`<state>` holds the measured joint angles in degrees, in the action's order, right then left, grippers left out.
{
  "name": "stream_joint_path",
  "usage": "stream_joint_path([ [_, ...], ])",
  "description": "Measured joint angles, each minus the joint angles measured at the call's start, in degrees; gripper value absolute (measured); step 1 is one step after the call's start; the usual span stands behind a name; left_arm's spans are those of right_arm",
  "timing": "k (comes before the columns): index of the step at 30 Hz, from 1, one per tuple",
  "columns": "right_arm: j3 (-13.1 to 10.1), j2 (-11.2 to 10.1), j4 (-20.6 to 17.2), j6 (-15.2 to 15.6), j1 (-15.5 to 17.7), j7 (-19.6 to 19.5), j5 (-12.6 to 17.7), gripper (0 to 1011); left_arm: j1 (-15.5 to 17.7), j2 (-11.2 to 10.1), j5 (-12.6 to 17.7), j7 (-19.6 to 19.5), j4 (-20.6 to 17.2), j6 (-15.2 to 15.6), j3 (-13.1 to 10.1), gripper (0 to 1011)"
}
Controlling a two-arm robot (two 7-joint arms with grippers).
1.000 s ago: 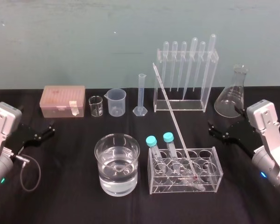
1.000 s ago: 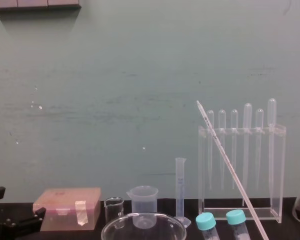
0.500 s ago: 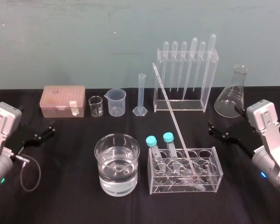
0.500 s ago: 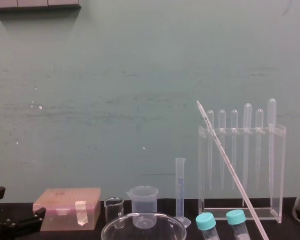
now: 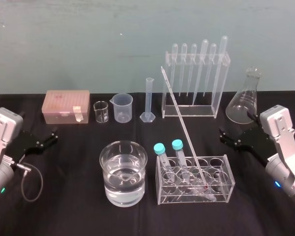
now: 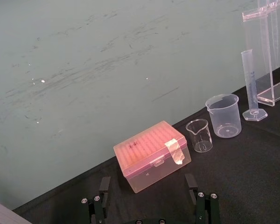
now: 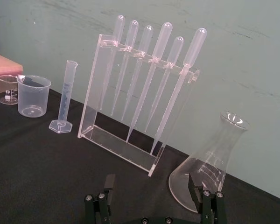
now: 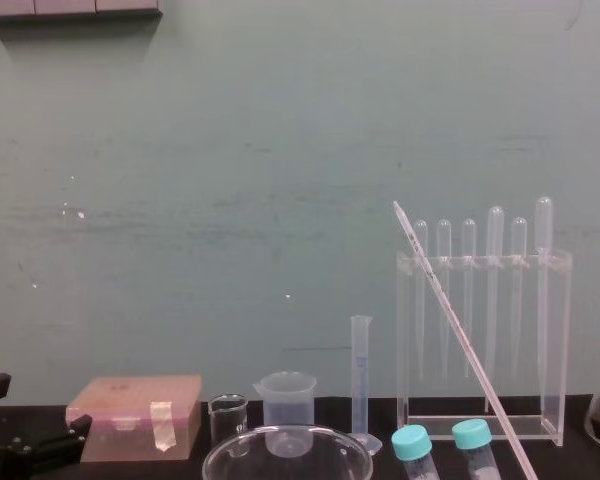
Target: Hold the thermometer with one hand and immerse one end into the beaker, then reinsert it into the test tube rack.
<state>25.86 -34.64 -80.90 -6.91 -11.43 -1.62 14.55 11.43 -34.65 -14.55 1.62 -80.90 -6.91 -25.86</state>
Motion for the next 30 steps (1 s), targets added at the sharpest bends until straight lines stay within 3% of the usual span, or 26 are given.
stream_joint_path([
  [16,0.0,0.0,0.0,0.0,0.0,0.0,0.0,1003,0.0,0.0,0.0,0.0,0.0,0.0,0.0,1008],
  [20,-0.94,-0.84,-0.58,0.3,-0.54,2.48,0.45,1003,0.0,0.0,0.0,0.0,0.0,0.0,0.0,1008],
  [24,-3.54,-1.81,-2.84,2.13,-0.53,7.0,5.41,1003,0.0,0.0,0.0,0.0,0.0,0.0,0.0,1008],
  [25,-4.83,-2.26,-4.12,3.57,-0.45,9.29,8.32,1003,0.0,0.0,0.0,0.0,0.0,0.0,0.0,1008],
  [26,-4.83,-2.26,-4.12,3.57,-0.45,9.29,8.32,1003,0.0,0.0,0.0,0.0,0.0,0.0,0.0,1008],
  [29,-7.89,-3.23,-7.59,9.08,-0.34,14.89,15.85,1003,0.0,0.0,0.0,0.0,0.0,0.0,0.0,1008],
  [30,-8.22,-3.34,-8.11,10.12,-0.36,15.79,17.01,1003,0.0,0.0,0.0,0.0,0.0,0.0,0.0,1008],
])
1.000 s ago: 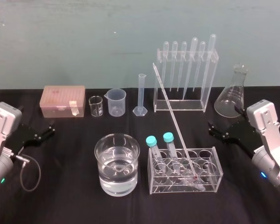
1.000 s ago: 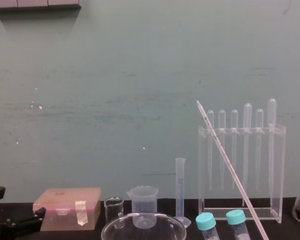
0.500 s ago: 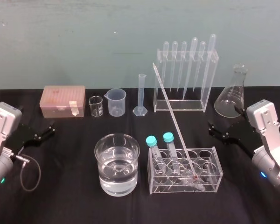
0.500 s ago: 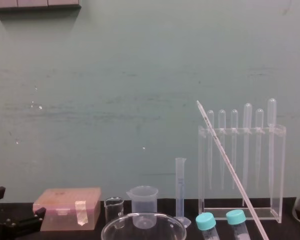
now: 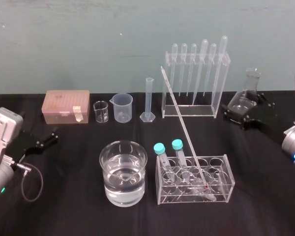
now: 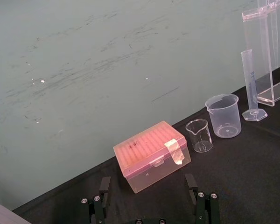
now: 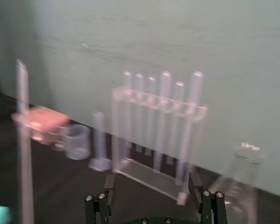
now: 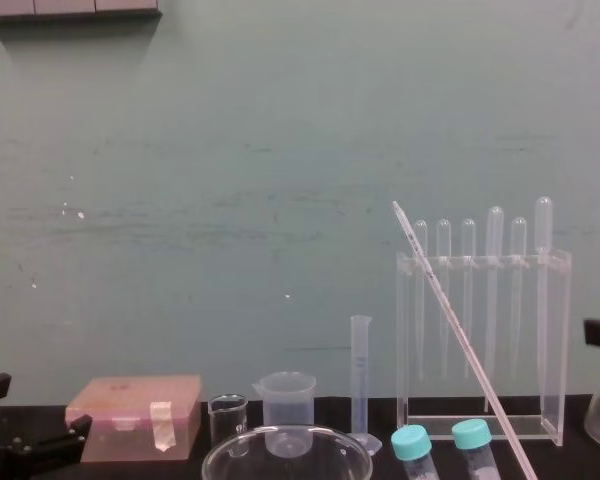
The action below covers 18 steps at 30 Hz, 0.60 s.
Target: Hold the thermometer with one hand and immerse one end into the beaker, then reinsert it into the test tube rack.
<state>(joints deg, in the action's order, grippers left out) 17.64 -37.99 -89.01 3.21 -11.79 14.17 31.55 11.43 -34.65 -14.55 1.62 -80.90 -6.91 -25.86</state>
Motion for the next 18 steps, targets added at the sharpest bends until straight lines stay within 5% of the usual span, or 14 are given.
stream_joint_path([
  [5,-1.37,-0.91,-3.21,7.04,-0.89,6.22,6.12,1003,0.0,0.0,0.0,0.0,0.0,0.0,0.0,1008],
  [10,-0.1,-1.82,-5.51,12.15,-3.09,12.23,10.35,1003,0.0,0.0,0.0,0.0,0.0,0.0,0.0,1008],
  [18,4.85,-1.69,-5.58,13.72,-7.91,16.16,10.05,1003,0.0,0.0,0.0,0.0,0.0,0.0,0.0,1008],
])
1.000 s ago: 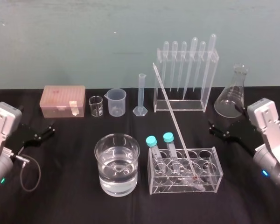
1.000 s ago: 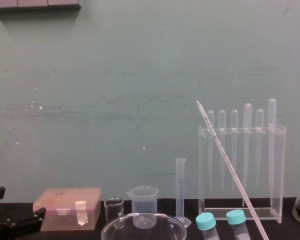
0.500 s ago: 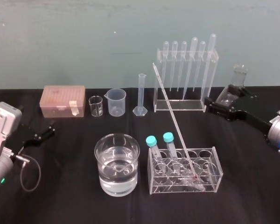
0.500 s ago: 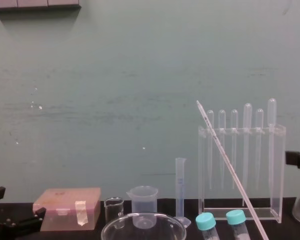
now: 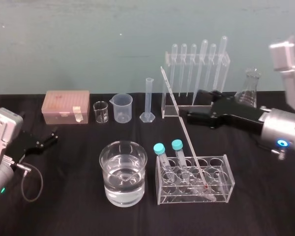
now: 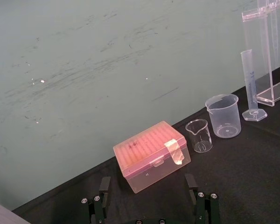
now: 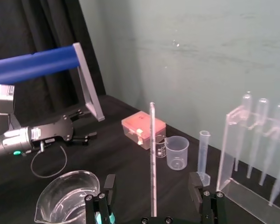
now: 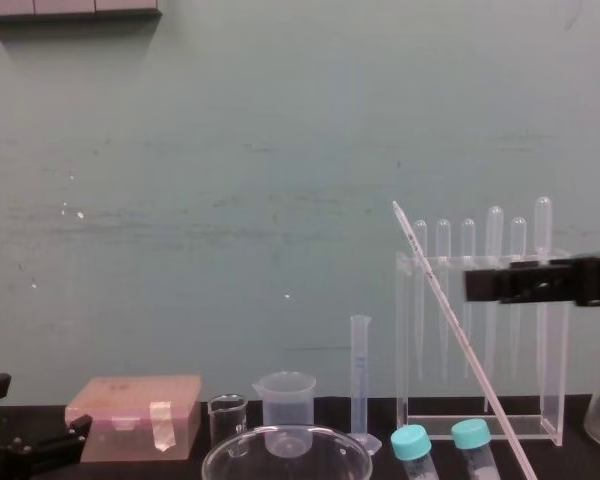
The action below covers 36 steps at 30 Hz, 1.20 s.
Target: Hold the thermometer with one hand and immerse one end into the beaker, then reinsert it into the test tube rack.
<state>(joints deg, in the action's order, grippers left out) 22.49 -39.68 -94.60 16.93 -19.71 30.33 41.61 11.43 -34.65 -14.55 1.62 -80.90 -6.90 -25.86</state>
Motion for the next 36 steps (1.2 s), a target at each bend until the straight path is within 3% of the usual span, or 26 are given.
stream_joint_path([
  [7,4.84,3.67,3.48,1.47,-5.55,-1.95,-2.81,1003,0.0,0.0,0.0,0.0,0.0,0.0,0.0,1008],
  [17,8.38,7.19,7.03,4.04,-10.33,-4.36,-5.75,1003,0.0,0.0,0.0,0.0,0.0,0.0,0.0,1008],
  [31,8.92,7.85,7.54,4.77,-11.2,-5.19,-6.85,998,0.0,0.0,0.0,0.0,0.0,0.0,0.0,1008],
  [36,8.88,7.83,7.52,4.71,-11.14,-5.16,-6.76,885,0.0,0.0,0.0,0.0,0.0,0.0,0.0,1008],
])
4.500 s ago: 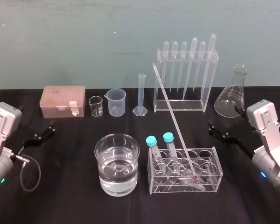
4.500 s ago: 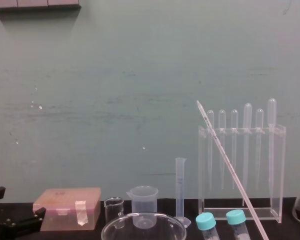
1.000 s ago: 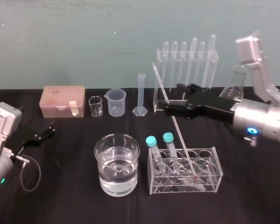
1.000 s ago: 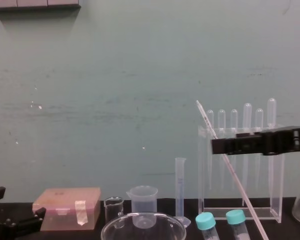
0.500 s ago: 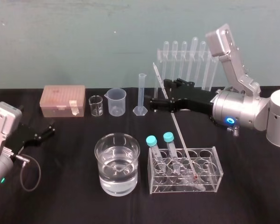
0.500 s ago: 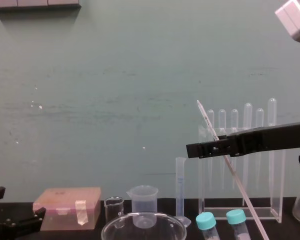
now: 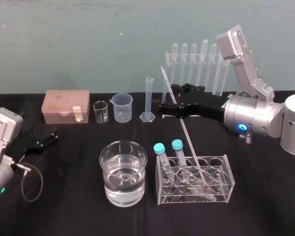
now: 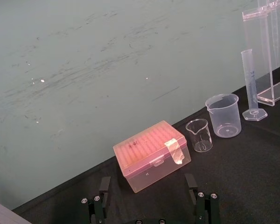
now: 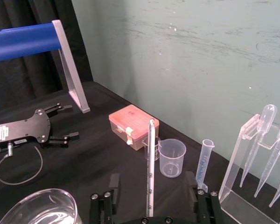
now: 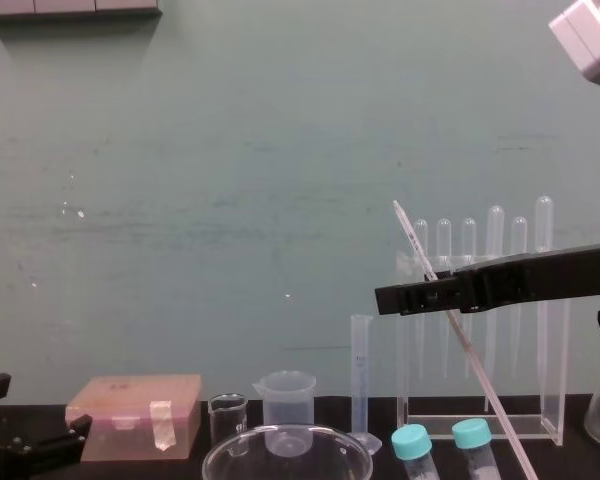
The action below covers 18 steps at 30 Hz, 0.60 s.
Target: Hold the thermometer with one hand and immerse one end into the beaker, then reinsert it into the test tube rack.
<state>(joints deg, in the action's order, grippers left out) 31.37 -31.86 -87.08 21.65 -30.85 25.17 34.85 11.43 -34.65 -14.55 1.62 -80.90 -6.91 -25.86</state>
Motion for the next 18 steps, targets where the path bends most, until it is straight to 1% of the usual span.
stream_joint_path([
  [3,-0.01,-0.01,-0.01,-0.02,0.01,0.02,0.04,838,0.0,0.0,0.0,0.0,0.0,0.0,0.0,1008],
  [4,-0.02,-0.02,-0.02,-0.03,0.02,0.03,0.06,788,0.0,0.0,0.0,0.0,0.0,0.0,0.0,1008],
  [6,-0.03,-0.03,-0.03,-0.05,0.03,0.04,0.09,746,0.0,0.0,0.0,0.0,0.0,0.0,0.0,1008],
  [8,-0.04,-0.04,-0.04,-0.06,0.04,0.06,0.12,669,0.0,0.0,0.0,0.0,0.0,0.0,0.0,1008],
  [9,-0.05,-0.04,-0.04,-0.07,0.04,0.07,0.12,651,0.0,0.0,0.0,0.0,0.0,0.0,0.0,1008],
  [11,-0.06,-0.05,-0.05,-0.08,0.06,0.09,0.14,568,0.0,0.0,0.0,0.0,0.0,0.0,0.0,1008],
  [13,-0.07,-0.06,-0.07,-0.09,0.06,0.1,0.15,536,0.0,0.0,0.0,0.0,0.0,0.0,0.0,1008],
  [14,-0.08,-0.07,-0.07,-0.1,0.07,0.11,0.16,465,0.0,0.0,0.0,0.0,0.0,0.0,0.0,1008],
  [16,-0.08,-0.07,-0.08,-0.11,0.08,0.12,0.16,421,0.0,0.0,0.0,0.0,0.0,0.0,0.0,1008],
  [17,-0.08,-0.07,-0.08,-0.12,0.08,0.12,0.17,361,0.0,0.0,0.0,0.0,0.0,0.0,0.0,1008],
  [18,-0.08,-0.07,-0.08,-0.12,0.09,0.13,0.17,340,0.0,0.0,0.0,0.0,0.0,0.0,0.0,1008],
])
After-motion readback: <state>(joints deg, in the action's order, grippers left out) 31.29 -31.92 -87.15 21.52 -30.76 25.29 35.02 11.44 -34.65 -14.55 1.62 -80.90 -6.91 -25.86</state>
